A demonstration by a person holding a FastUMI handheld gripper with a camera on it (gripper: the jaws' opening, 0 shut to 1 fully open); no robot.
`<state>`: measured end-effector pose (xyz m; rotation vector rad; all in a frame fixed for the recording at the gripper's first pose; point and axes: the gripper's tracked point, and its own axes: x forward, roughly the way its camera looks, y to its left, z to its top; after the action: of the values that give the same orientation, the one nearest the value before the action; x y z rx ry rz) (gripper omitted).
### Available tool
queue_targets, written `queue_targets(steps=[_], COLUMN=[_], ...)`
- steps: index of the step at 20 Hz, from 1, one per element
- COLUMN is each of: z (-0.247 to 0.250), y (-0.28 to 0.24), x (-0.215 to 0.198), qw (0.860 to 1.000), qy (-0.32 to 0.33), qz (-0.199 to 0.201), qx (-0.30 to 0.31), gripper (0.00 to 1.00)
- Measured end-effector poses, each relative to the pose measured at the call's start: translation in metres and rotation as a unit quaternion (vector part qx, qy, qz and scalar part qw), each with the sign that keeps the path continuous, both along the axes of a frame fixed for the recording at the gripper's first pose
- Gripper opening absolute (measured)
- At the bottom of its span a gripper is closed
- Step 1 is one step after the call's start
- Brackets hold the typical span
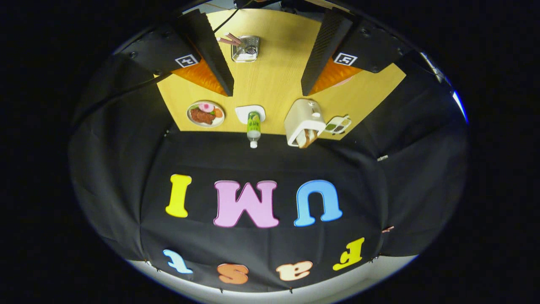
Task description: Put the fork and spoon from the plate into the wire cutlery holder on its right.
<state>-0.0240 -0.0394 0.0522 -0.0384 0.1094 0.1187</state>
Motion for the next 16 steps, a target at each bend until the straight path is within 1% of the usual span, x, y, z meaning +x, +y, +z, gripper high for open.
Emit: queue_targets(steps=[3,6,9,11,14,16], z=[0.025,0.053,0.076,0.076,0.067,0.066], y=[0.018,0.026,0.019,0.029,0.039,0.054], x=[-0.009,-0.011,-0.015,-0.017,-0.016,-0.015], qw=[0.998,0.993,0.984,0.98,0.983,0.983], qy=[-0.055,-0.108,-0.158,-0.175,-0.169,-0.174], qz=[-0.011,-0.025,-0.057,-0.059,-0.057,-0.046], qx=[0.014,0.036,0.064,0.077,0.042,0.038], gripper=[1.0,0.99,0.99,0.99,0.99,0.99])
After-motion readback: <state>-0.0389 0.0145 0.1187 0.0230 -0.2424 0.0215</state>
